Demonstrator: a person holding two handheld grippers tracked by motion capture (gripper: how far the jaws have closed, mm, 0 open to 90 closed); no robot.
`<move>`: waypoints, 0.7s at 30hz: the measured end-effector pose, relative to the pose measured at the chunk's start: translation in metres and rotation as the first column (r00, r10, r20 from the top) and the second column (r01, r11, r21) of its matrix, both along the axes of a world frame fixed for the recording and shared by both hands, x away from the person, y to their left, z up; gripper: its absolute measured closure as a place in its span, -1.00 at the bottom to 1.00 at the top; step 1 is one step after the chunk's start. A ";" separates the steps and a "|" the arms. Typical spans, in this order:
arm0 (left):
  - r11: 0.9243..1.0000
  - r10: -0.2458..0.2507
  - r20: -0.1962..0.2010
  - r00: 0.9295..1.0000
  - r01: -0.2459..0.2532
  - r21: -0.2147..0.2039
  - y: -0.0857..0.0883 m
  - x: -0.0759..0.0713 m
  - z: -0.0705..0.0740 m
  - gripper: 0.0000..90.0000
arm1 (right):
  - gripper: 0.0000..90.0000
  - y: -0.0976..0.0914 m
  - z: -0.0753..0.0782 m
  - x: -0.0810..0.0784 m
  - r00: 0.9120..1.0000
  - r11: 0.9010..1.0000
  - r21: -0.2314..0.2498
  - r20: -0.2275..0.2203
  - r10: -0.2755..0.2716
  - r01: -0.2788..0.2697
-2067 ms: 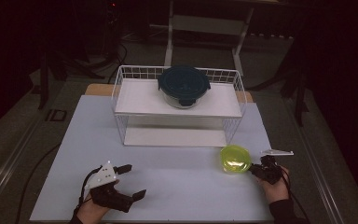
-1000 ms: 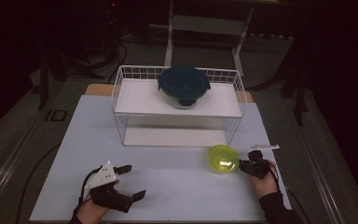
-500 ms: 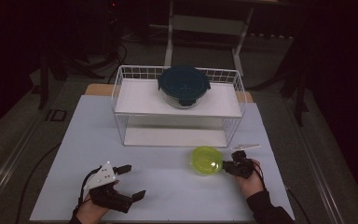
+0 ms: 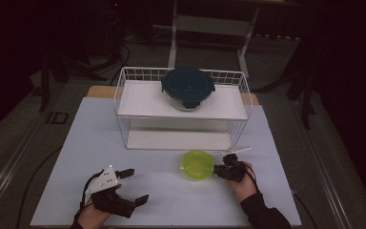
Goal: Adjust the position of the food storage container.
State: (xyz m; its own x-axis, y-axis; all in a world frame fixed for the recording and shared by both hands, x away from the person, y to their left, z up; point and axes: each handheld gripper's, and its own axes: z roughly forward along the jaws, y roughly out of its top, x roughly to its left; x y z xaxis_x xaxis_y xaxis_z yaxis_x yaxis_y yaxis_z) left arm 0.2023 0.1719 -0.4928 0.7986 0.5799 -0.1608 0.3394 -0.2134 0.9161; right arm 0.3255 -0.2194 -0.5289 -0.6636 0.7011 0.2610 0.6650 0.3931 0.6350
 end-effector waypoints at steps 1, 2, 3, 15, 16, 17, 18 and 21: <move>1.000 0.000 0.000 1.000 0.000 0.000 0.000 0.000 0.000 -0.98 | 1.00 0.000 0.000 0.000 1.000 1.000 0.000 0.000 0.000 0.000; 1.000 -0.001 -0.001 1.000 0.001 0.000 0.000 0.000 0.000 -0.98 | 1.00 0.002 0.000 0.000 1.000 1.000 0.001 -0.002 0.005 -0.005; 1.000 0.000 -0.002 1.000 0.000 0.000 0.000 0.000 0.000 -0.98 | 1.00 0.008 0.000 0.001 1.000 1.000 0.001 -0.006 0.014 -0.014; 1.000 -0.002 -0.001 1.000 0.002 -0.003 0.001 -0.001 0.000 -0.98 | 1.00 0.033 -0.003 0.000 0.997 0.997 -0.008 -0.014 0.072 -0.072; 1.000 -0.002 0.000 1.000 0.002 -0.002 0.001 -0.001 0.000 -0.98 | 1.00 0.035 -0.003 -0.001 0.997 0.997 -0.006 -0.011 0.075 -0.075; 1.000 -0.001 0.000 1.000 0.001 -0.003 0.001 -0.001 0.000 -0.98 | 1.00 0.036 -0.003 -0.001 0.997 0.997 -0.006 -0.012 0.081 -0.081; 1.000 -0.001 0.000 1.000 0.001 -0.004 0.001 -0.001 0.000 -0.98 | 1.00 0.037 -0.003 -0.001 0.996 0.996 -0.005 -0.014 0.084 -0.084; 1.000 -0.002 0.000 1.000 0.002 -0.005 0.001 -0.001 0.000 -0.98 | 1.00 0.041 -0.003 -0.002 0.996 0.996 -0.004 -0.021 0.089 -0.089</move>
